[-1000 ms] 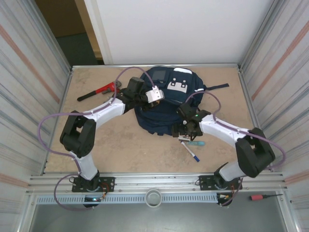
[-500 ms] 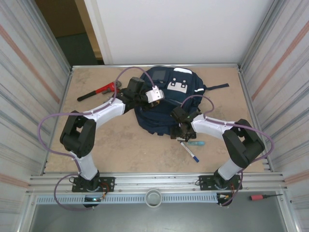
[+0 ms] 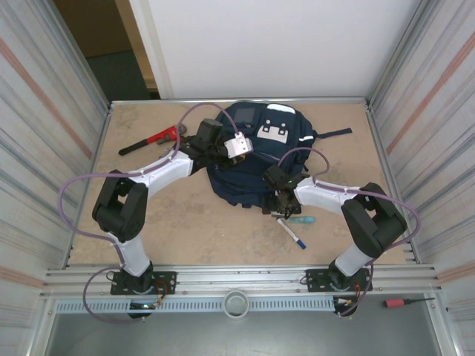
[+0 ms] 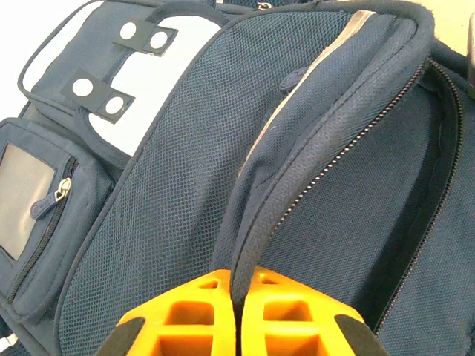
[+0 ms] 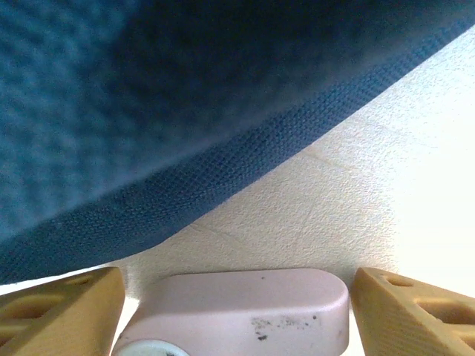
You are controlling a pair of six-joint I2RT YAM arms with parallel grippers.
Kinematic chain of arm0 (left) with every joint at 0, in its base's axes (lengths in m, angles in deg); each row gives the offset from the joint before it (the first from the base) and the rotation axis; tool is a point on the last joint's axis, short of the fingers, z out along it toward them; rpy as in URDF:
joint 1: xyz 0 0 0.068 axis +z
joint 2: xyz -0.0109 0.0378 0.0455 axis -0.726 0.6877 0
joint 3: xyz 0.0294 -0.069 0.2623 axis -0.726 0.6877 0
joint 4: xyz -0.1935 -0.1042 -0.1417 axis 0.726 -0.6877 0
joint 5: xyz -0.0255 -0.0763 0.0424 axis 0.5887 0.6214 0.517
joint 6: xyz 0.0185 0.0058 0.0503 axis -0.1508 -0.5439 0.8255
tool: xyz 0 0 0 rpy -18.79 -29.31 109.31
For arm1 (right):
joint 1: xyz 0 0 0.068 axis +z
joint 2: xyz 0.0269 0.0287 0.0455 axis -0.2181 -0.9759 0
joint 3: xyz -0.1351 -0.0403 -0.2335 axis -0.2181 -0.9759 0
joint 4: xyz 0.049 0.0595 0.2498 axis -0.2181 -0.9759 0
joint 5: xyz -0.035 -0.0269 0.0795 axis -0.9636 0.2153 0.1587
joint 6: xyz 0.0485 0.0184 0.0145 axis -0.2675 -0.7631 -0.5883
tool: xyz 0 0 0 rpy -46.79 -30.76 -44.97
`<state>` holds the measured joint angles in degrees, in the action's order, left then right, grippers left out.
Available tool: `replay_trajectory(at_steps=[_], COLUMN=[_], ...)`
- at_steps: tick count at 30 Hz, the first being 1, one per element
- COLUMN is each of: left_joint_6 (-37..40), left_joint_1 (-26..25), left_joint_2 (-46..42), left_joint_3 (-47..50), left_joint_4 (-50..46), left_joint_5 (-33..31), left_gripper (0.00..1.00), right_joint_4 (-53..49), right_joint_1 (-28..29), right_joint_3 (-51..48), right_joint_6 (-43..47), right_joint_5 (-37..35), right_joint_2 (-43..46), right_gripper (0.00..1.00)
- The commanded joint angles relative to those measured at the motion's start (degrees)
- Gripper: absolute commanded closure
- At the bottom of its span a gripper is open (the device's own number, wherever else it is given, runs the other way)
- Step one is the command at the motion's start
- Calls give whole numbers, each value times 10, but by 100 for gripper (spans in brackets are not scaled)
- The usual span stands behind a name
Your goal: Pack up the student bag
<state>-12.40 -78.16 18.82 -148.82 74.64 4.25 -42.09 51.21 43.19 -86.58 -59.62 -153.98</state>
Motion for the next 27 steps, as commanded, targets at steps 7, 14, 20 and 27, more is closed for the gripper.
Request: replay_trajectory(at_steps=[7,14,20,27], left_joint_6=[-36,-110,-182,-238], left_joint_1=[3,4,5,5], left_joint_2=[-30,-44,-46,-18], left_joint_3=[-34,-79,-130,-234], left_joint_4=[-4,-27,-56,-122], left_joint_5=[-18,-20,7,34], left_gripper=[100,100,100,100], right_joint_4=[2,23,108,257], right_joint_1=[3,4,5,0], right_joint_3=[1,26,72,116], right_joint_6=[12,58,93,129], right_joint_5=[13,36,65,49], right_joint_2=[38,176,202,135], right_gripper=[46,47,43,42])
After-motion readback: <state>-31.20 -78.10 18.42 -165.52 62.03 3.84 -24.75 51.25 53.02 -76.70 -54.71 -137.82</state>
